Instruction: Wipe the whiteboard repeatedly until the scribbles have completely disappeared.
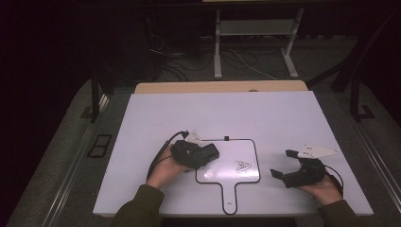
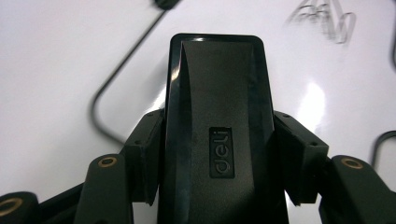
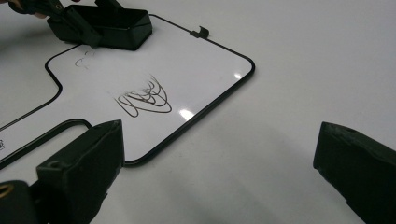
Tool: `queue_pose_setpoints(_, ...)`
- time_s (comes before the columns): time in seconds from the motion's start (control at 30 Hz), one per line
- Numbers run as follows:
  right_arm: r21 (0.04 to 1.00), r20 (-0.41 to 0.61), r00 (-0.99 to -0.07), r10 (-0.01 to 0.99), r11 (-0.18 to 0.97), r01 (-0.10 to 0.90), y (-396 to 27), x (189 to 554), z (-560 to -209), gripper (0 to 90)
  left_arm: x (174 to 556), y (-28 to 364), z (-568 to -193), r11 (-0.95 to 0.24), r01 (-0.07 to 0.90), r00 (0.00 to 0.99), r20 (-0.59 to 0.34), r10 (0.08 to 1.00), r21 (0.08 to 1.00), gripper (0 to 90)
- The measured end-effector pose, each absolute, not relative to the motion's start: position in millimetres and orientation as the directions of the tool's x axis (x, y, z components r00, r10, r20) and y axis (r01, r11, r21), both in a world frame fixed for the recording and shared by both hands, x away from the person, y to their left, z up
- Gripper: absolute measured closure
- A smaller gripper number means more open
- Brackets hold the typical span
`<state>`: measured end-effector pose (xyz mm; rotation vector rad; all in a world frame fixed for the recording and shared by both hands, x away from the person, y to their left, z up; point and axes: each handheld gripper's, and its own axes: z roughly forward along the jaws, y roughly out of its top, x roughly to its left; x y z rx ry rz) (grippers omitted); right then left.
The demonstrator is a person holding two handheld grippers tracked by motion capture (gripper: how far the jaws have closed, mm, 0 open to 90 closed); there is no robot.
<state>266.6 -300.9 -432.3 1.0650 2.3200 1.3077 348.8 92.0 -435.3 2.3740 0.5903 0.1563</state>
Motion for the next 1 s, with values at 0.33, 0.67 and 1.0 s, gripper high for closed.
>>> queue_pose_setpoints(0.33,0.824,0.113,-0.693,0.712,0.323,0.465,-300.5,267.2,-432.6,1.0,329.8,75.4,-434.9,-0.699,0.321,0.922,-0.043,0.385,0.639,39.4)
queue_pose_setpoints(0.67,0.824,0.113,-0.693,0.712,0.322,0.466,-300.4,267.4,-432.7,1.0,301.8,41.6,-434.9,-0.732,0.235,0.962,-0.048,0.267,0.639,39.4)
queue_pose_setpoints(1.0,0.825,0.116,-0.691,0.713,0.319,0.467,-301.1,267.1,-432.2,1.0,323.0,70.2,-435.1,-0.703,0.308,0.933,-0.058,0.356,0.641,39.4)
